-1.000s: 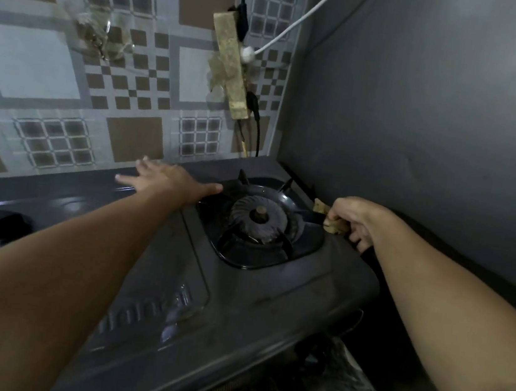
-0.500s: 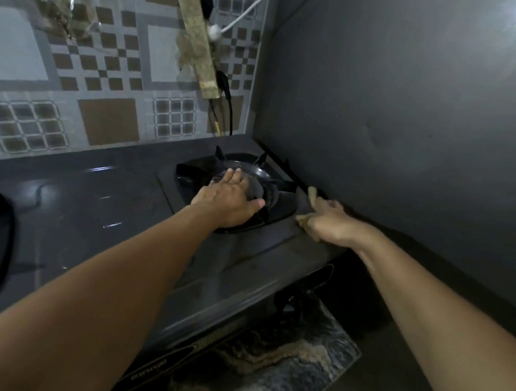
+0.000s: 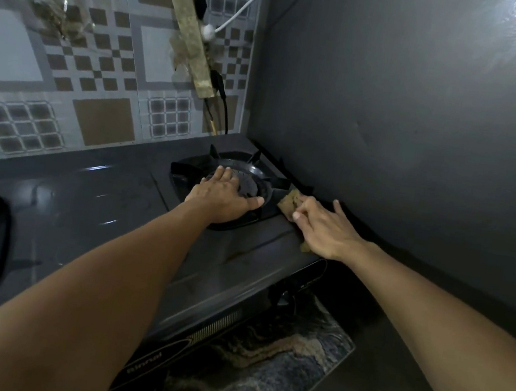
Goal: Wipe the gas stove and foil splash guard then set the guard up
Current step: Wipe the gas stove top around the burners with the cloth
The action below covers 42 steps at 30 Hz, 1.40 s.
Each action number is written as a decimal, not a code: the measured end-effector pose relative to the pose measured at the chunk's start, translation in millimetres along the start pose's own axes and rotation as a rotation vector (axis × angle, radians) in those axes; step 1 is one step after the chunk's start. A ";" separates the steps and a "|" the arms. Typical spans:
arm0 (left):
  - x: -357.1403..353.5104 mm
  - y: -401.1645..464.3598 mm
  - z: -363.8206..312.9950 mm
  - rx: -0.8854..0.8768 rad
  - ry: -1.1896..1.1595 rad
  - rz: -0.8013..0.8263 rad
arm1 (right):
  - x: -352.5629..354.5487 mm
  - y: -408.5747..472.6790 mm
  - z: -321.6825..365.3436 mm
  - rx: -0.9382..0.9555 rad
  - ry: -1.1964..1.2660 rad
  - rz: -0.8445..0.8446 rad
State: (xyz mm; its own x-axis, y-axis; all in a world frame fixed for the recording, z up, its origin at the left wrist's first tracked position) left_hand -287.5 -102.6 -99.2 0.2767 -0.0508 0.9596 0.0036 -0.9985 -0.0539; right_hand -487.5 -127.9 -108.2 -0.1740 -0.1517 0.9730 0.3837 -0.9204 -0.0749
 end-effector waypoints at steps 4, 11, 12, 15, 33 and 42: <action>1.6 -0.7 -0.3 0.007 -0.005 -0.003 | -8.4 -12.8 2.4 0.134 -0.067 -0.077; 1.2 -0.5 -1.8 0.046 -0.014 0.020 | -26.8 -63.2 37.3 0.371 -0.100 -0.194; 1.9 -1.2 -2.7 0.041 -0.010 0.020 | -20.8 -54.9 27.5 0.309 -0.112 -0.192; 1.3 -1.7 -2.8 0.028 -0.009 0.018 | -6.9 -26.8 -13.6 0.075 -0.131 -0.167; -2.7 6.1 2.5 0.030 -0.009 0.007 | -12.4 -14.6 -13.2 -0.005 0.080 -0.272; -2.9 5.5 2.1 0.026 -0.028 0.019 | -33.0 -48.4 -19.2 -0.294 0.372 -0.555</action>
State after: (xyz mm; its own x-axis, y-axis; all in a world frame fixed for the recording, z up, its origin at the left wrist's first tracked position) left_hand -286.3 -107.9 -102.8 0.3041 -0.0688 0.9502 0.0229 -0.9966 -0.0794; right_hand -517.7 -85.3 -140.9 -0.5892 0.3011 0.7498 -0.1007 -0.9481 0.3015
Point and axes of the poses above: each hand's wrist, its own y-axis towards the middle knuckle, its own x-axis out of the back of the hand, z = x × y, the point moved 7 cm from there along y, towards the middle knuckle, and after that the axes turned 5 degrees about -x, right-handed, at the moved point
